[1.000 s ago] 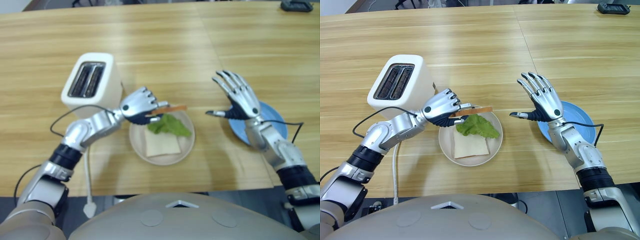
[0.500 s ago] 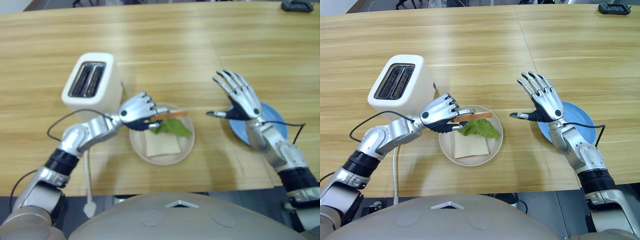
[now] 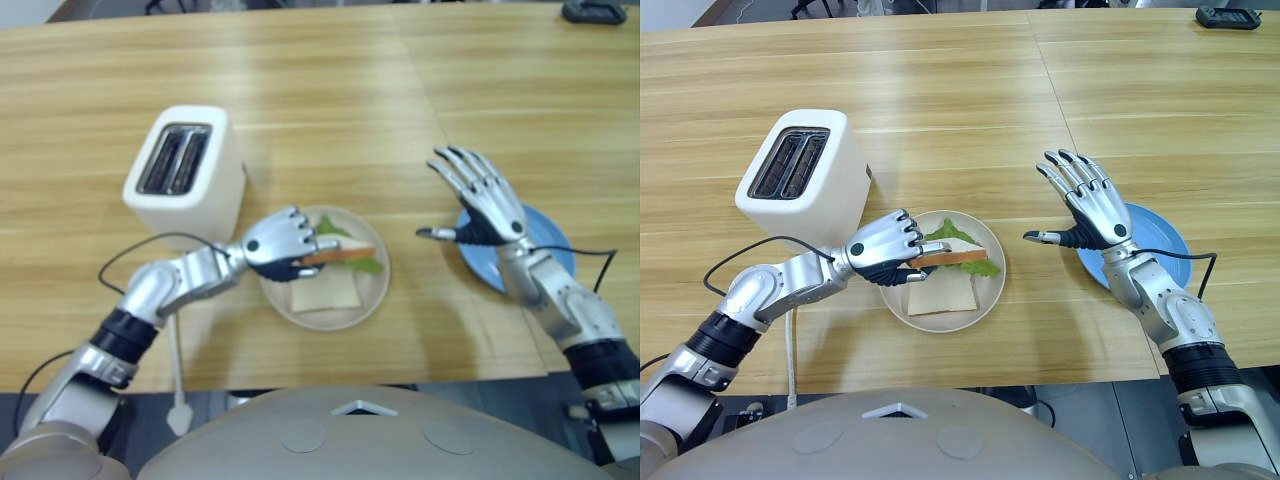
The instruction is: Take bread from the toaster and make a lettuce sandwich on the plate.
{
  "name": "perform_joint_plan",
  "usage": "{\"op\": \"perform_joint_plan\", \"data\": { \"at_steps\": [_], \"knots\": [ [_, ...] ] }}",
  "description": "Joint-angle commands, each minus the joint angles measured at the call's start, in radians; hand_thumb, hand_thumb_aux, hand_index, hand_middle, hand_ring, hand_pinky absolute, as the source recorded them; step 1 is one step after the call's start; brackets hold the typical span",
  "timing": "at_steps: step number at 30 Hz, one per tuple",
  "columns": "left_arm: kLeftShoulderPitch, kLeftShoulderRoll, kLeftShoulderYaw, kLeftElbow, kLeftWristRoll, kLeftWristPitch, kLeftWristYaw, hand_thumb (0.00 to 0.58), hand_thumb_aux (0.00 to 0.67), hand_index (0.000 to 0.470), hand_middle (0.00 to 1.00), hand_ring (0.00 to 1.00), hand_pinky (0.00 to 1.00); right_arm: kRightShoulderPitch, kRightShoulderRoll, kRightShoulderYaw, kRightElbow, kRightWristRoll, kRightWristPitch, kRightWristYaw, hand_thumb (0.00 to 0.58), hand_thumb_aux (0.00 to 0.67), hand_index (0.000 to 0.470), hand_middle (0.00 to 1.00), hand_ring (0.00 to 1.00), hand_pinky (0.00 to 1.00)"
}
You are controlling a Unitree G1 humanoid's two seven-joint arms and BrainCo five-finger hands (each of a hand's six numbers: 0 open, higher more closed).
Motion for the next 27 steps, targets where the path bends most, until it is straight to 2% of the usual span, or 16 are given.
{"op": "perform_joint_plan", "data": {
  "at_steps": [1,13,14,15,16,17,18,27],
  "knots": [
    [0.020,0.020,-0.029,0.020,0.013,-0.017,-0.015,0.580,0.670,0.460,1.00,1.00,1.00,0.023,-0.009,-0.019,-0.026,0.014,-0.001,0.014,0.000,0.000,0.000,0.00,0.00,0.00],
    [0.070,0.067,-0.128,0.089,0.018,-0.074,-0.122,0.580,0.670,0.460,1.00,1.00,1.00,0.062,-0.016,-0.036,-0.070,0.024,-0.002,0.045,0.000,0.000,0.000,0.00,0.00,0.00],
    [0.071,0.068,-0.133,0.100,0.013,-0.076,-0.129,0.580,0.670,0.460,0.87,0.87,0.87,0.065,-0.016,-0.038,-0.072,0.024,-0.002,0.048,0.000,0.000,0.000,0.00,0.00,0.00],
    [0.072,0.068,-0.138,0.110,0.010,-0.078,-0.132,0.580,0.670,0.460,0.84,0.84,0.84,0.067,-0.016,-0.040,-0.073,0.024,-0.003,0.050,0.000,0.000,0.000,0.00,0.00,0.00],
    [0.073,0.068,-0.141,0.116,0.008,-0.078,-0.138,0.482,0.394,0.271,0.64,0.64,0.64,0.069,-0.016,-0.042,-0.076,0.024,-0.003,0.054,0.000,0.000,0.000,0.00,0.00,0.00],
    [0.071,0.067,-0.144,0.125,0.009,-0.076,-0.144,0.482,0.394,0.271,0.64,0.64,0.64,0.071,-0.016,-0.043,-0.079,0.025,-0.003,0.057,0.000,0.000,0.000,0.00,0.00,0.00],
    [0.070,0.064,-0.145,0.136,0.007,-0.072,-0.149,0.000,0.000,0.000,0.00,0.00,0.00,0.073,-0.016,-0.044,-0.081,0.026,-0.004,0.060,0.000,0.000,0.000,0.00,0.00,0.00],
    [0.039,0.044,-0.144,0.199,-0.008,-0.047,-0.164,0.000,0.000,0.000,0.00,0.00,0.00,0.064,-0.016,-0.041,-0.070,0.024,-0.012,0.076,0.000,0.000,0.000,0.00,0.00,0.00]
  ]
}}
